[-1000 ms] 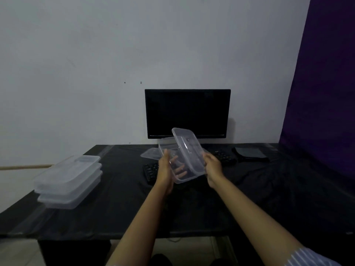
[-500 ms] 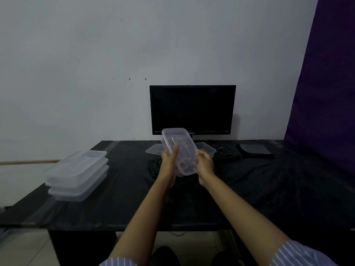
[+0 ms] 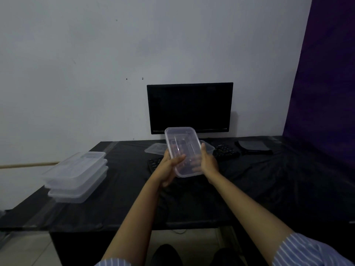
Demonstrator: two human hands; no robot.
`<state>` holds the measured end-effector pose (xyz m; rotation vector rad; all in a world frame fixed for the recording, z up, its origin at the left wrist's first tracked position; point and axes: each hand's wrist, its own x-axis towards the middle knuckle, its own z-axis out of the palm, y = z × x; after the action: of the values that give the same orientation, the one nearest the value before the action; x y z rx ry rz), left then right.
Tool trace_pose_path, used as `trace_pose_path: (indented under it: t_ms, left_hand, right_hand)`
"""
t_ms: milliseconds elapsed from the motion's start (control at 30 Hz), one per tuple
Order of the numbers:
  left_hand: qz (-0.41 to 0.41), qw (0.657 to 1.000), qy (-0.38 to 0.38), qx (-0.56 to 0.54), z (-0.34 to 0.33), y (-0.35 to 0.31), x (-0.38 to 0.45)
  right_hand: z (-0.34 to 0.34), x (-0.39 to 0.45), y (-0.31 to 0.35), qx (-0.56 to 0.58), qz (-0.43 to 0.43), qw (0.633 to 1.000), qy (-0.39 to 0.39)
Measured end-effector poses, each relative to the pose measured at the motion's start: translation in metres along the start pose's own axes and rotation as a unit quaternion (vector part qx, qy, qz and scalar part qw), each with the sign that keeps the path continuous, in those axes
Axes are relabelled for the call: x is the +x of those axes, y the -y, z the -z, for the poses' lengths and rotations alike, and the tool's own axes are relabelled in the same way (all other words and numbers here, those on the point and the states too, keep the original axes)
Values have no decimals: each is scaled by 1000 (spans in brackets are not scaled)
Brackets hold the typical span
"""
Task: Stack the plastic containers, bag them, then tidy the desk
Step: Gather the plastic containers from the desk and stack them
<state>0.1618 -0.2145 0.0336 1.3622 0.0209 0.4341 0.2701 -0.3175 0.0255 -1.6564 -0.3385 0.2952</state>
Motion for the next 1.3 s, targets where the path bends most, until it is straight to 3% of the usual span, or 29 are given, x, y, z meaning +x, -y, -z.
trace_pose_path:
  t_ms: [200,267,367,467,533,633,767,967,1233,1300]
  left_hand:
    - [3,1000,14,-23,-3,4,-2]
    - [10,1000,-15,-4,-7,1,-1]
    - [26,987,-147,50,-15,-10,5]
    - [31,948,-295,115,-9,-23,13]
    - [34,930,-332,157,-2,-30,12]
    - [5,924,-329,196,3,-32,8]
    - [-12,930,-244,276,-3,-22,5]
    - [36,967,-175,182,-9,-13,6]
    - [109,968,-183,136,-2,-11,9]
    - [103,960,-194,172,-2,-12,10]
  right_hand:
    - [3,-11,0,-64,50,995,-50]
    - [3,-12,-2,-53,72,994,-61]
    - [1,-13,-6,-57,92,992,-58]
    - [-2,-16,-11,-66,87,994,21]
    - [0,-18,-11,-68,65,993,71]
    - [5,-20,4,-47,44,993,101]
    - [7,-19,33,9,52,997,52]
    - [4,-14,31,-13,83,994,65]
    - [5,-11,25,-81,98,987,94]
    - [2,-13,26,-62,73,992,87]
